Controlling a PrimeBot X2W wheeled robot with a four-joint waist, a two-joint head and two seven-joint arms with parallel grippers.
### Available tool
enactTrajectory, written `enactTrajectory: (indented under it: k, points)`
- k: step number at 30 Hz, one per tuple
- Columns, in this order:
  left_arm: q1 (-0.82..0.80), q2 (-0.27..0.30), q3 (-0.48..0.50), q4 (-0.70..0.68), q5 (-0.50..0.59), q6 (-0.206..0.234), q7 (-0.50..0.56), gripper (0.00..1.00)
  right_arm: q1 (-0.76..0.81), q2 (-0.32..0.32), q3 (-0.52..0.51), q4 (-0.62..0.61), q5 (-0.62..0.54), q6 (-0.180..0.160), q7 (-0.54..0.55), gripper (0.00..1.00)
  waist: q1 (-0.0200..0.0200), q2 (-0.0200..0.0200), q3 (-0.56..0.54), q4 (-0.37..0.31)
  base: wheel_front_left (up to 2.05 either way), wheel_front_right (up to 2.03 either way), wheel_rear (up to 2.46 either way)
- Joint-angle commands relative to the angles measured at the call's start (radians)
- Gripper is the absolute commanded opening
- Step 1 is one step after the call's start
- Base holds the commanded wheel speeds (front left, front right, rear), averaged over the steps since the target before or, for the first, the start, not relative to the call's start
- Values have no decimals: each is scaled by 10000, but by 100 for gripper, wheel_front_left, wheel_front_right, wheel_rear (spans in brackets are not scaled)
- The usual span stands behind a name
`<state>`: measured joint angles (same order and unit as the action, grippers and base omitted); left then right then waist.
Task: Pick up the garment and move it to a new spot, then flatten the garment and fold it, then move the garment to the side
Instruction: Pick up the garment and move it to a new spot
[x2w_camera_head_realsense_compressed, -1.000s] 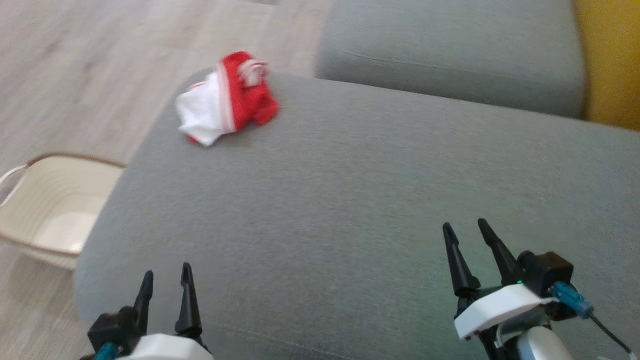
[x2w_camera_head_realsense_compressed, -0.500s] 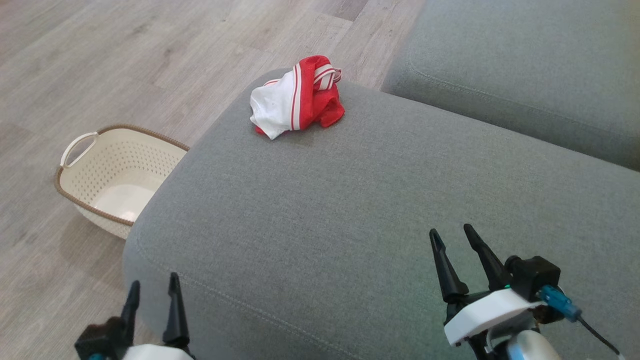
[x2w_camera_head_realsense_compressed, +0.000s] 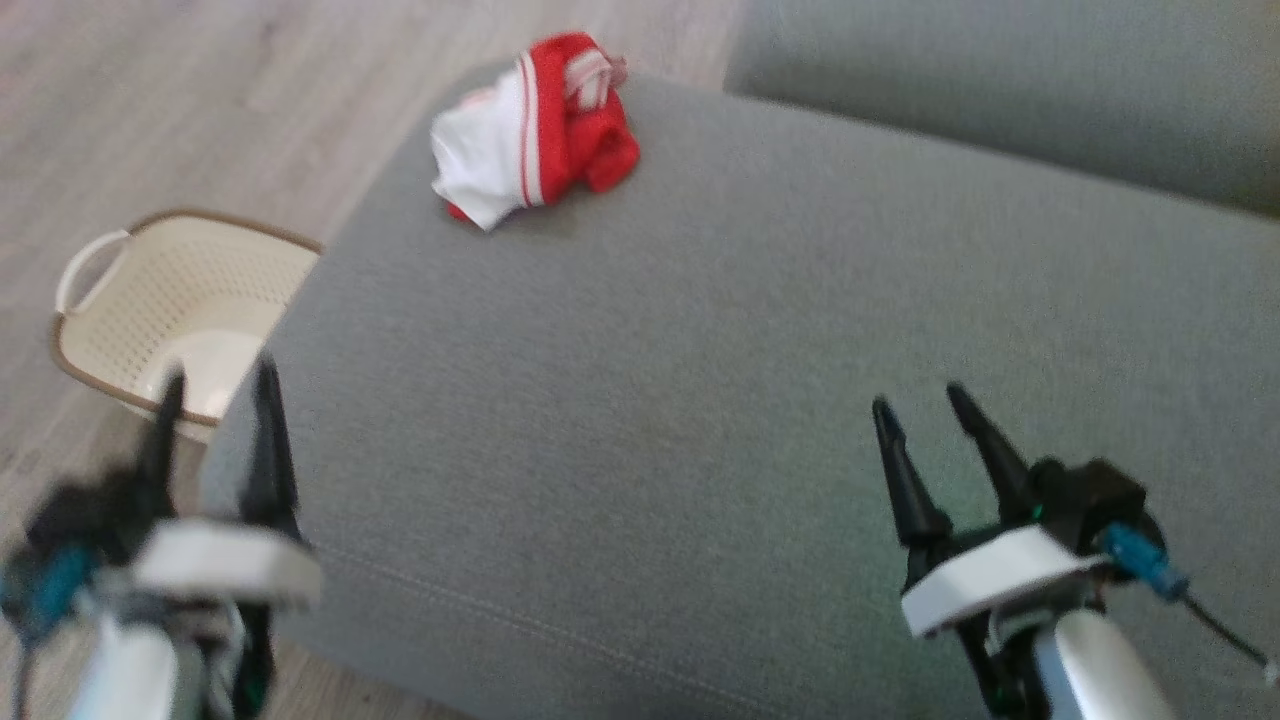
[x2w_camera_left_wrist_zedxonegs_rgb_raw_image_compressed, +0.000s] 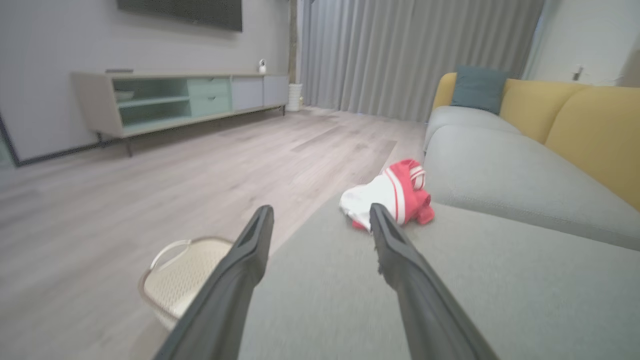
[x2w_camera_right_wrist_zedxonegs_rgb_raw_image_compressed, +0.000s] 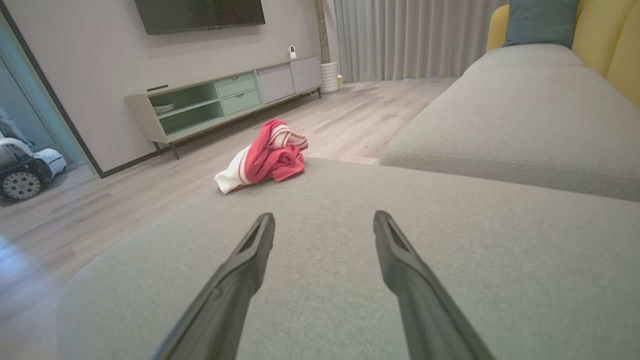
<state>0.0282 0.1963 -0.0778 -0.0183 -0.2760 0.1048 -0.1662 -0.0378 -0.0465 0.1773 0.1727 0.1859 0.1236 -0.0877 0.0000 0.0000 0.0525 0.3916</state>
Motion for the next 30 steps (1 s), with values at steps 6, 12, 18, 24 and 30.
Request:
enactTrajectory:
  k: [6, 12, 18, 24, 30]
  points:
    - [-4258, 1638, 464, 724, 240, -910, 1061, 100, -1259, -37, -96, -1346, -810, 71, 451, 100, 0, 0, 2378, -1518, 0, 0, 0]
    - [-6990, 2095, 334, 2654, -19, -1507, 2088, 100, -1703, -37, -312, -2086, -1269, 71, 675, 100, 0, 0, 3656, -2284, 0, 0, 0]
    - [-9193, 2382, 250, 4921, -181, -1732, 2883, 100, -1983, -37, -457, -2846, -1488, 71, 776, 100, 0, 0, 4778, -3133, 0, 0, 0]
    - [-10242, 2333, 206, 6613, -398, -1806, 3201, 100, -2020, -37, -503, -3320, -1486, 71, 725, 100, 0, 0, 5373, -3550, 0, 0, 0]
    - [-10657, 2452, 249, 7814, -432, -1639, 3192, 100, -2041, -37, -596, -3434, -1384, 71, 587, 100, 0, 0, 5542, -3716, 0, 0, 0]
